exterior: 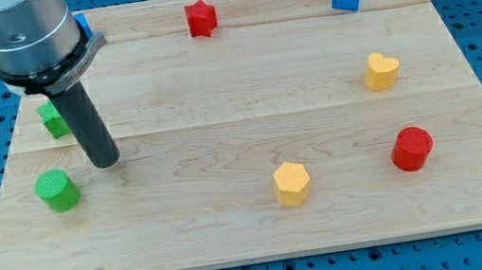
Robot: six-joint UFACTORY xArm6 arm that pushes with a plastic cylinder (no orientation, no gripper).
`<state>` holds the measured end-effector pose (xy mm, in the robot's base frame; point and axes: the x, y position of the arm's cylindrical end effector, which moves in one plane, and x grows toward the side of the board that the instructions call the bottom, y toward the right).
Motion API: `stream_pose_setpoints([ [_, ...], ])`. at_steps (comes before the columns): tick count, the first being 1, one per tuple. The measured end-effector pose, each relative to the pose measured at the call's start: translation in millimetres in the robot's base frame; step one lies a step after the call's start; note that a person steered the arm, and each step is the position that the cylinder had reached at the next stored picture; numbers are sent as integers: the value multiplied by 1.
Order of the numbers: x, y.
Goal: Push the yellow hexagon parallel to the left of the yellow heart
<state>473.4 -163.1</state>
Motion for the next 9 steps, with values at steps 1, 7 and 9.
stream_pose_setpoints([
  [1,0,4],
  [7,14,-39],
  [9,-14,7],
])
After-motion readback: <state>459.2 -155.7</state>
